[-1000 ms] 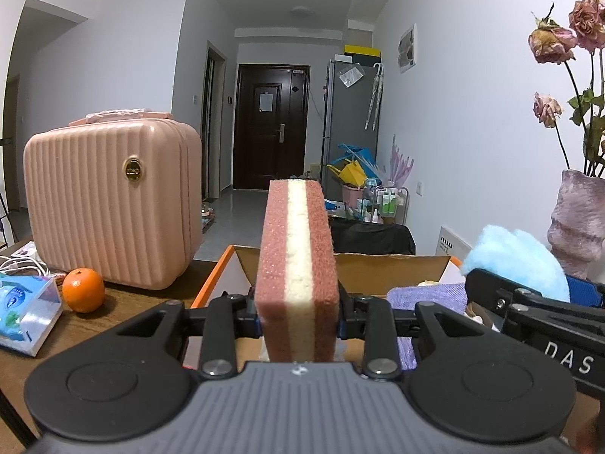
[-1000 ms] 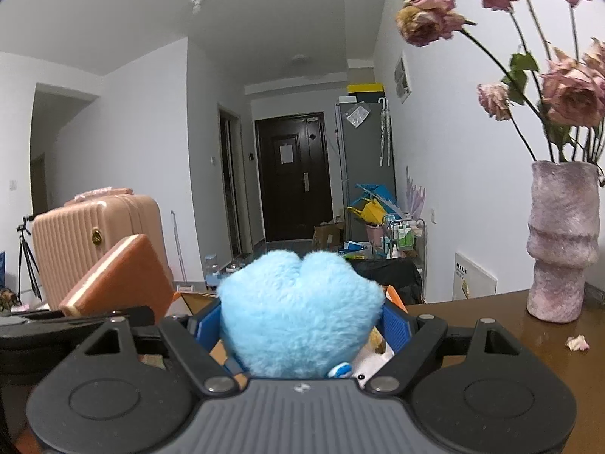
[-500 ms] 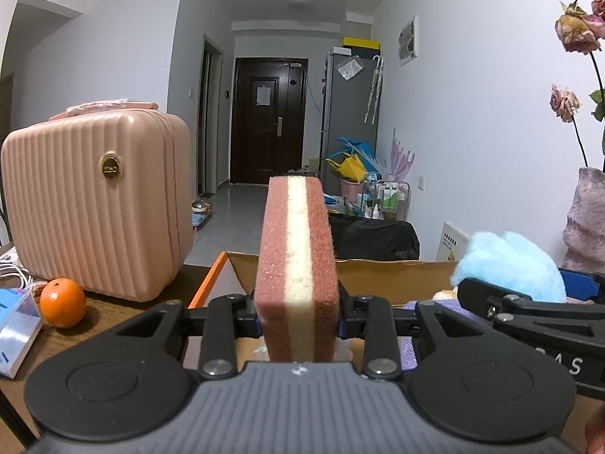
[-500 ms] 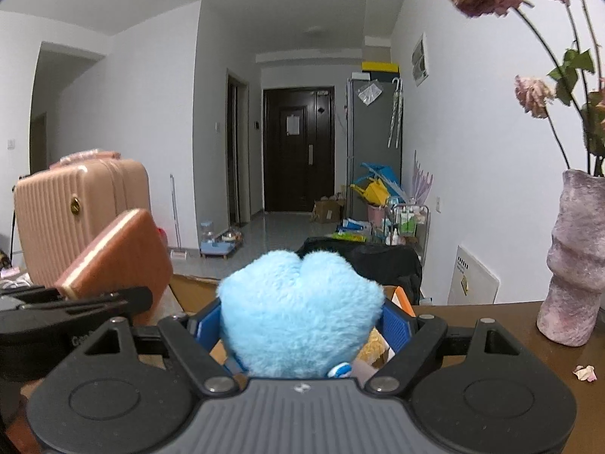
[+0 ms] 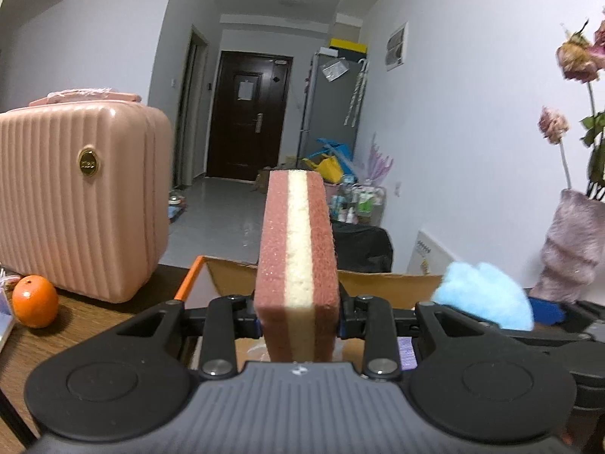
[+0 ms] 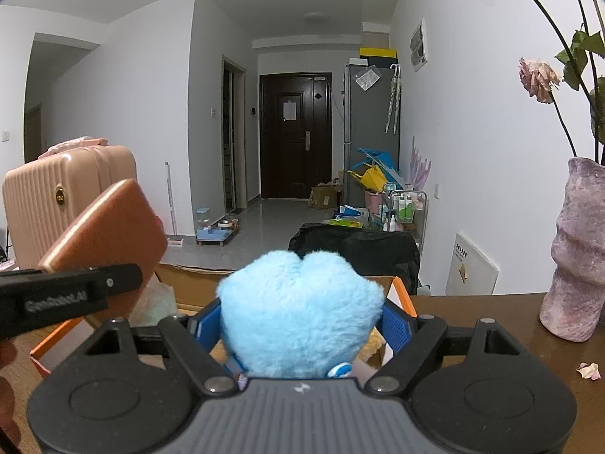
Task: Organize soft objects
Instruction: 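Carry the striped sponge and blue heart in both grippers over the cardboard box, then open both grippers to drop the sponge and heart into the box, then move both tools back toward the remaining soft items on the table, then close the right gripper on the lilac fluffy headband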
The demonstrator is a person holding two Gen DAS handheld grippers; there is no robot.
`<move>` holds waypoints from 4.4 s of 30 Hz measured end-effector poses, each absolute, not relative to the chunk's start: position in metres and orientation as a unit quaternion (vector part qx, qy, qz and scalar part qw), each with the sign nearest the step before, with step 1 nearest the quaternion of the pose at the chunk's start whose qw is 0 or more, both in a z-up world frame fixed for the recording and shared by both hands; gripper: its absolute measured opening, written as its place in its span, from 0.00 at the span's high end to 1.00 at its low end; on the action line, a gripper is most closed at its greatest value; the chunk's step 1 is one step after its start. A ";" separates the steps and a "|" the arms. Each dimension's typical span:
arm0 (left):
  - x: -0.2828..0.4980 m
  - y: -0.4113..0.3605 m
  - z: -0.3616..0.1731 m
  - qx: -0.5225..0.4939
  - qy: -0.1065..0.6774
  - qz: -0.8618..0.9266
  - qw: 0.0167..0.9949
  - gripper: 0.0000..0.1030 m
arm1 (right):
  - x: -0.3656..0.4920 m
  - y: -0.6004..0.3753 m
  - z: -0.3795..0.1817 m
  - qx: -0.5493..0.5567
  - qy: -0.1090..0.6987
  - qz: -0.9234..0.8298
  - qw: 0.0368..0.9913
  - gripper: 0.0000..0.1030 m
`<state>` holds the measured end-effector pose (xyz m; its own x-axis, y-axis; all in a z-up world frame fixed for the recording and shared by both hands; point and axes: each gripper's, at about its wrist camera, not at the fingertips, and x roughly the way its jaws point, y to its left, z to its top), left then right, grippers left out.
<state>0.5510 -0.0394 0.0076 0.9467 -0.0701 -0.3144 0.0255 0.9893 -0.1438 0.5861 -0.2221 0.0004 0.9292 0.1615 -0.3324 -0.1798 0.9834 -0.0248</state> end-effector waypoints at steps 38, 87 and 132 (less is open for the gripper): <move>0.560 -0.035 0.005 -0.057 0.180 0.088 0.978 0.00 | 0.598 -0.225 -0.007 -0.022 0.196 0.076 0.977 0.03; 0.429 -0.044 -0.008 -0.010 0.172 0.073 0.982 0.00 | 0.451 -0.246 -0.011 -0.020 0.185 0.064 0.980 0.00; 0.319 -0.043 -0.022 0.003 0.210 0.024 0.977 0.00 | 0.338 -0.256 -0.029 -0.020 0.176 0.079 0.981 0.00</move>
<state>0.3187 -0.0428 -0.0223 0.9103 0.0481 -0.4110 -0.0453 0.9988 0.0166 0.3376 -0.2563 -0.0285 0.9257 0.1474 -0.3484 -0.1613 0.9868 -0.0111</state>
